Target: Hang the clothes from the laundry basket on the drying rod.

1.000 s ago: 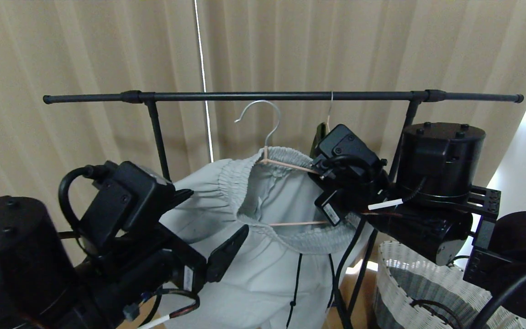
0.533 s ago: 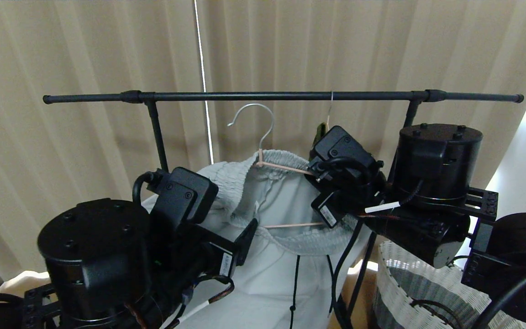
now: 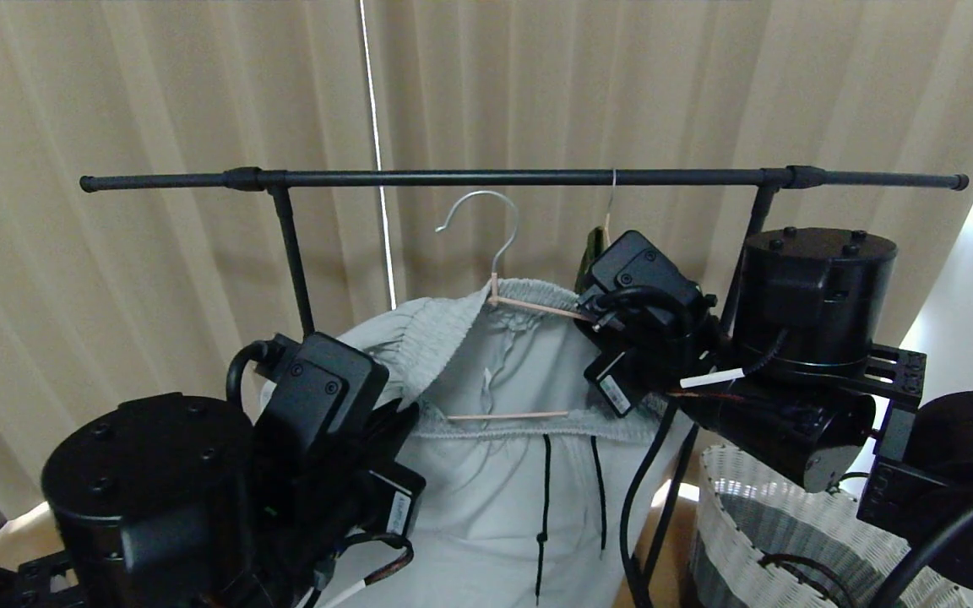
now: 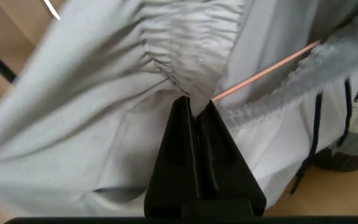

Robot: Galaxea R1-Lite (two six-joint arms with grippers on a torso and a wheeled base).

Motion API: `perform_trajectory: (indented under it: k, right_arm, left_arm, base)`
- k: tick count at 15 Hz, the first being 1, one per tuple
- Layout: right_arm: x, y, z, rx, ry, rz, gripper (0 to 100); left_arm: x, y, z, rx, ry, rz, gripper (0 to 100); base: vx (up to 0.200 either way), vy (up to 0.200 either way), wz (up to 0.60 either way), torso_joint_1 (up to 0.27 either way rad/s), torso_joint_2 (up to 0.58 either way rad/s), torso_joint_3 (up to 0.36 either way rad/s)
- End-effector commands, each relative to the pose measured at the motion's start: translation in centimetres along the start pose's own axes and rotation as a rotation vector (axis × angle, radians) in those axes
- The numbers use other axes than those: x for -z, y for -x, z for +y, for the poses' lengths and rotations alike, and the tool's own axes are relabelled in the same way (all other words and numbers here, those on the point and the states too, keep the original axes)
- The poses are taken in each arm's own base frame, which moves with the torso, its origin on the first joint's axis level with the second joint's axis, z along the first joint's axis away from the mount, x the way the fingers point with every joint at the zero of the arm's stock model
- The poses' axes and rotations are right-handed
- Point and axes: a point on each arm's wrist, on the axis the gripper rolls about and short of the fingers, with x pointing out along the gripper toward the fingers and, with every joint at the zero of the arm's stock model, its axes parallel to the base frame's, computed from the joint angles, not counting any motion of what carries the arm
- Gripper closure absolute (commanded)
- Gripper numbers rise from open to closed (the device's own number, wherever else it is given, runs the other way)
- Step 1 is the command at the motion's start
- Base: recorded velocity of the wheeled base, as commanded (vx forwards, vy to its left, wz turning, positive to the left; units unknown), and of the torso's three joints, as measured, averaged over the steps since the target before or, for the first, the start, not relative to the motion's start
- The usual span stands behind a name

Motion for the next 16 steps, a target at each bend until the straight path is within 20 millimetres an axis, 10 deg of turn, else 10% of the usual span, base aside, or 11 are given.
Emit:
perform_trajectory:
  k: [1,8,16]
  right_arm:
    - [0.2,0.2,-0.4,0.025,-0.002,0.013,100]
    - [1.6,1.8,-2.3,0.082,-0.006,0.055,100]
    - [1.6,1.9,-2.1,0.078,-0.007,0.053,100]
  left_arm:
    - [-0.2,1.3,1.6,-0.037,0.016,-0.024,100]
    - [-0.7,2.4,6.3,-0.216,0.016,-0.058,100]
    - [-1.3,3.0,4.2,-0.076,0.006,-0.097,100]
  base:
    - [0.000,0.000,0.00,0.000,0.00,0.000]
    - [0.000,0.000,0.00,0.000,0.00,0.000]
    - [0.000,0.000,0.00,0.000,0.00,0.000]
